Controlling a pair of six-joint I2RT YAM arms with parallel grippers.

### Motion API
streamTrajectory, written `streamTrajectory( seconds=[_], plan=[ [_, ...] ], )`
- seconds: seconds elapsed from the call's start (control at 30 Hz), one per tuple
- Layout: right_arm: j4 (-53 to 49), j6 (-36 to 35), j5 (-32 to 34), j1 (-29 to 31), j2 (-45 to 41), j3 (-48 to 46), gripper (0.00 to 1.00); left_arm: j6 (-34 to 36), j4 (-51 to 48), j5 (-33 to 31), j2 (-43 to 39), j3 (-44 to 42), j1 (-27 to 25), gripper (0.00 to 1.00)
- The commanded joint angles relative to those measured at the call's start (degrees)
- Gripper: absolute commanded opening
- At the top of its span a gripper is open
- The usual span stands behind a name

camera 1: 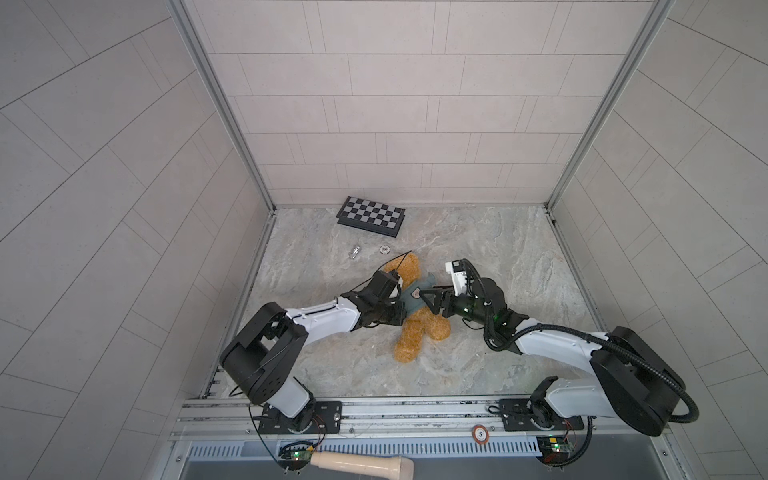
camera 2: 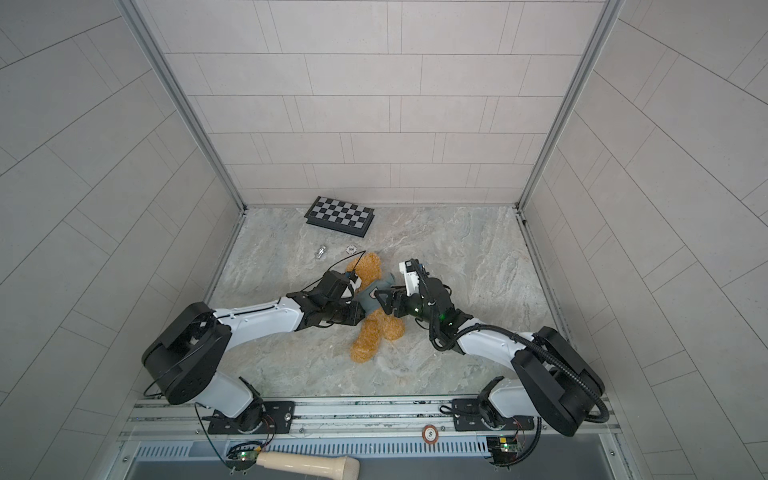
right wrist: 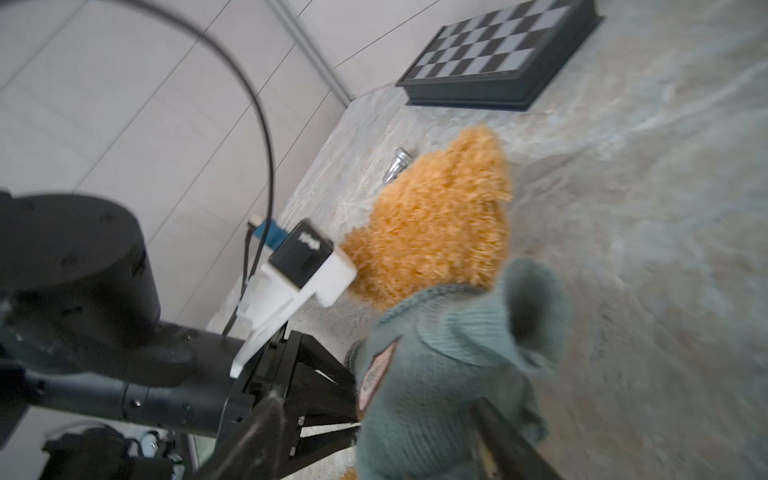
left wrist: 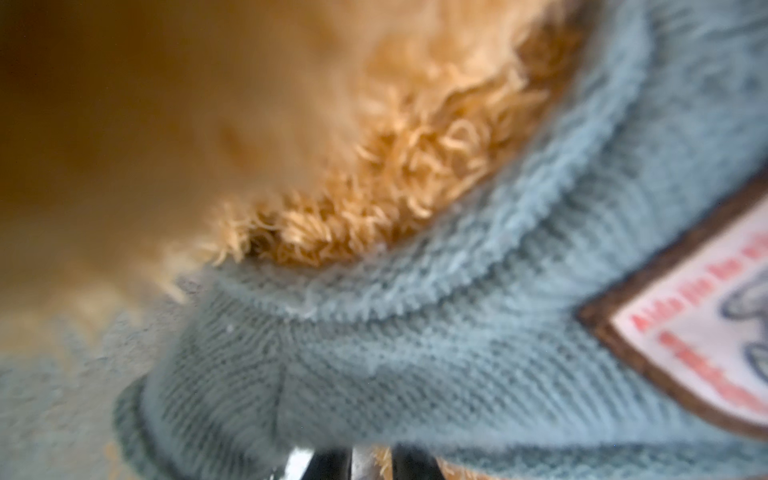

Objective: Dress the teddy bear

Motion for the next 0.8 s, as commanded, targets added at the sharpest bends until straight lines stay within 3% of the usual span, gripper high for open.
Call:
streamTrajectory(
  seconds=[0.0,0.17,0.27,0.37,0.5,0.53,0.63,0.77],
  plan=[
    [-2.4,-3.4,3.6,2.5,2.7,1.3,0.43,-2.0,4.1,2.9,-1.2,-2.2,0.3,0.21],
    [-16.2,-11.4,15.3,7.9,0.9,5.3,0.15,-3.8,7.3,5.8,-4.3,-4.9,0.3,0.22],
    [-18.4,-13.2,17.9,9.6,0.6,6.4,0.00,-5.7,9.4,7.8,-5.4,-6.3,1.0,0.20],
    [-19.6,-14.6,19.8,11.4,0.0,6.8,0.00,-7.8,11.1,11.0,-9.2,-8.7,2.1,0.20],
    [-20.2,-15.5,21.6,14.3,-0.5,6.6,0.00,-10.3,10.5,14.3,-19.8,-12.9,3.7,0.43],
    [-20.4,-15.5,21.9,15.0,-0.3,6.6,0.00,-11.6,10.6,14.9,-22.4,-13.9,4.1,0.44],
    [-18.7,-14.4,22.1,16.6,-0.4,5.4,0.00,-16.6,14.6,15.3,-25.8,-16.0,4.3,0.32],
    [-14.4,-11.5,21.0,16.9,-1.8,2.9,0.04,-21.7,21.5,14.9,-21.3,-17.1,3.5,0.22]
  ],
)
